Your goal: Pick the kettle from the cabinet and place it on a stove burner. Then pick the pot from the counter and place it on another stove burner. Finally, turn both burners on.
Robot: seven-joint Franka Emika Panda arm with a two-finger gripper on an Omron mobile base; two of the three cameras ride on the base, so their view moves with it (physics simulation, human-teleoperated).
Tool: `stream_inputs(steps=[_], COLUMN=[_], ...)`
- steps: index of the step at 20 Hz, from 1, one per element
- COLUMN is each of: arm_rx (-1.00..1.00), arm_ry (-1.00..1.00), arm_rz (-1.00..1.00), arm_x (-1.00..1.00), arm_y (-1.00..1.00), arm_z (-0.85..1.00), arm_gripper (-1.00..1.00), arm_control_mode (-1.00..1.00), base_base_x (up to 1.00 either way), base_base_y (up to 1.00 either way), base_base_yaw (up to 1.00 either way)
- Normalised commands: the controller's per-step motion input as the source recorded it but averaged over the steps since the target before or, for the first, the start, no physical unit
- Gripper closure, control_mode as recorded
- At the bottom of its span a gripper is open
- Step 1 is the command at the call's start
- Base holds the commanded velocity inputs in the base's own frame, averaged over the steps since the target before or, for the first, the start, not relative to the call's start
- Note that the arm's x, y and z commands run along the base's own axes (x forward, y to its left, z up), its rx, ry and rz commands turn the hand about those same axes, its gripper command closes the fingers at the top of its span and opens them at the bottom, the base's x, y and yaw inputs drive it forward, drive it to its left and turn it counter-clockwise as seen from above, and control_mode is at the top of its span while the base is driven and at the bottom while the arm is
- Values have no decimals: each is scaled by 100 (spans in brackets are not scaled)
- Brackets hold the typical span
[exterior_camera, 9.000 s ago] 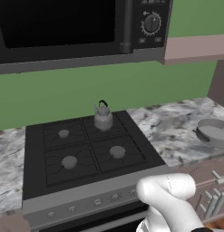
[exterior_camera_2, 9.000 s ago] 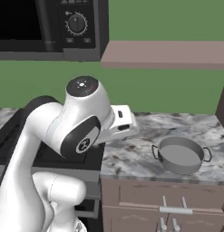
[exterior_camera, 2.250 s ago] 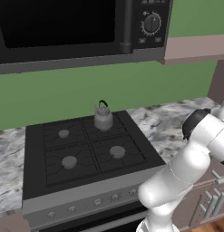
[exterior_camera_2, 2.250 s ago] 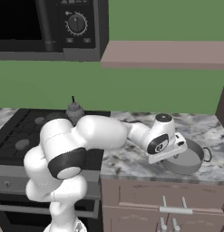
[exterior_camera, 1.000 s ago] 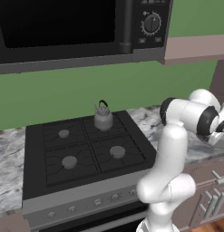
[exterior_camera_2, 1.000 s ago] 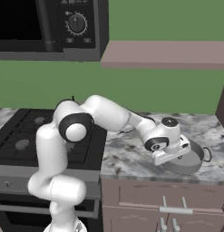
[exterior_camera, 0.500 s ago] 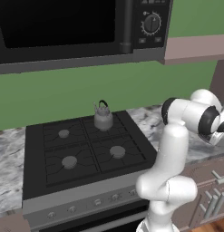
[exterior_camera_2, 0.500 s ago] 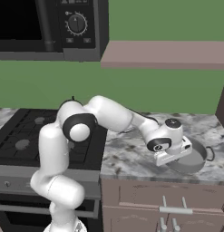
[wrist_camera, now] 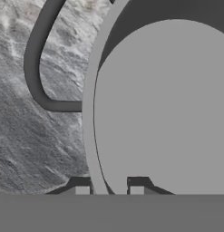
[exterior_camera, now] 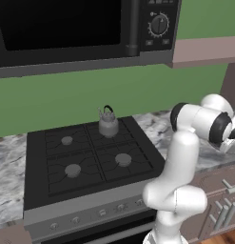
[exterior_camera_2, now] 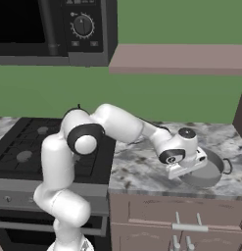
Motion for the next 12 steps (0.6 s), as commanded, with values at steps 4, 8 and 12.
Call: stream_inputs(steps=[4,8,12], arm_rx=[-5,-10,-10], arm_ry=[-2,-3,0], arm_rz=[0,0,0], arm_x=[-7,-9,-10], arm_y=[36,49,48], arm_z=[21,32,23], arm_gripper=[100,100,100], arm_control_mode=[-100,-100,-100], base_base_x=[0,0,0], base_base_y=[0,0,0], base_base_yaw=[0,0,0])
